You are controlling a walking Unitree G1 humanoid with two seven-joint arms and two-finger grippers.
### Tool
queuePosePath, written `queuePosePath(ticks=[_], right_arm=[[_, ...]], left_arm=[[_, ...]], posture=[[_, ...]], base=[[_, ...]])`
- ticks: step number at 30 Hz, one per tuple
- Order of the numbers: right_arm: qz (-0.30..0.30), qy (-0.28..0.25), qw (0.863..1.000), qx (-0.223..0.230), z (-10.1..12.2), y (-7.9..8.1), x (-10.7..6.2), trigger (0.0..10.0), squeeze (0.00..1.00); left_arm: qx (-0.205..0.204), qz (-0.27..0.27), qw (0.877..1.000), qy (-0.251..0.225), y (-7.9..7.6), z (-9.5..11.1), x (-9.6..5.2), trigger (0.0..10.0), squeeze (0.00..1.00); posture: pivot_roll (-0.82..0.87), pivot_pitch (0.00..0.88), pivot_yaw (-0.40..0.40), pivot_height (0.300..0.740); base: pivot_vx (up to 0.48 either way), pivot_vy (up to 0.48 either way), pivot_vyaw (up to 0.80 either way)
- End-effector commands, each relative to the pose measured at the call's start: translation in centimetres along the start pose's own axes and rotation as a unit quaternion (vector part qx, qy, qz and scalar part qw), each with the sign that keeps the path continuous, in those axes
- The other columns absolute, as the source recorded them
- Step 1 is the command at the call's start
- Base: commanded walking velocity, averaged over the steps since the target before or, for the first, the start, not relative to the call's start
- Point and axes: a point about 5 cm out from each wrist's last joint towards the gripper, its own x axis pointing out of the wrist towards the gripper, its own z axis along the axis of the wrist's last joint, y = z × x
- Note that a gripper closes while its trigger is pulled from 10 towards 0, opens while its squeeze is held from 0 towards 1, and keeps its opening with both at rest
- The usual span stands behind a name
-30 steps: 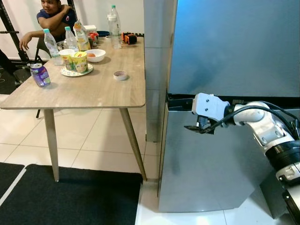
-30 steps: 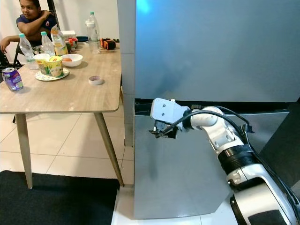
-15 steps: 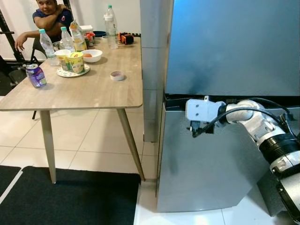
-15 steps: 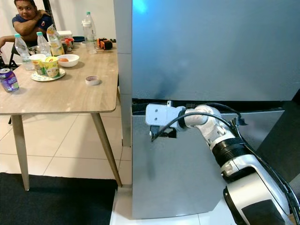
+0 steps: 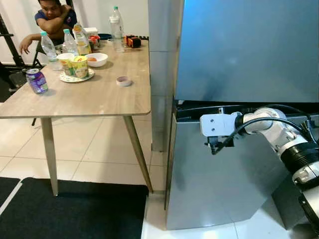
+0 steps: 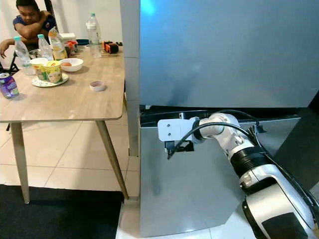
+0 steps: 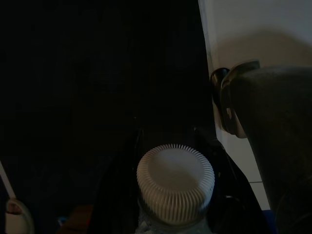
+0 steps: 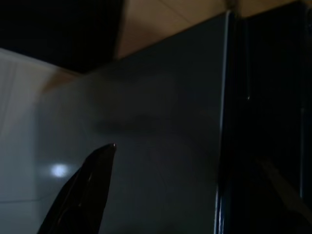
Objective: Restocking fridge
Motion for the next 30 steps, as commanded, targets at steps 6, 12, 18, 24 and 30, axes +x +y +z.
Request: queuePosePath(ticks=[6,12,18,24,30], right_arm=[[0.115,-0.15,0.982,0.019,3.8,0.9,-4.2,10.0,0.0],[0.097,-0.271,0.957,0.037,6.2,0.1,-6.1,10.0,0.0],[0.087,-0.41,0.906,0.058,8.6,-0.1,-8.2,10.0,0.0],[0.133,-0.354,0.916,0.134,6.3,3.5,-5.7,10.0,0.0],[0.19,-0.296,0.909,0.222,3.7,8.3,-3.2,10.0,0.0]], left_arm=[[-0.008,-0.024,1.0,0.013,-1.6,-0.7,-0.1,10.0,0.0],[-0.008,-0.025,1.0,0.014,-1.7,-0.8,-0.1,10.0,0.0],[-0.008,-0.025,1.0,0.013,-1.7,-0.7,-0.1,10.0,0.0],[-0.009,-0.024,1.0,0.015,-1.5,-0.8,-0.1,10.0,0.0],[-0.013,-0.025,0.999,0.016,-1.4,-1.0,-0.2,10.0,0.0]], posture=[[-0.14,0.001,-0.082,0.74],[-0.14,0.003,-0.081,0.74],[-0.14,0.003,-0.081,0.74],[-0.13,0.002,-0.075,0.74],[-0.13,0.012,-0.069,0.74]], base=[[0.0,0.0,0.0],[0.0,0.0,0.0],[0.0,0.0,0.0],[0.0,0.0,0.0],[0.0,0.0,0.0]])
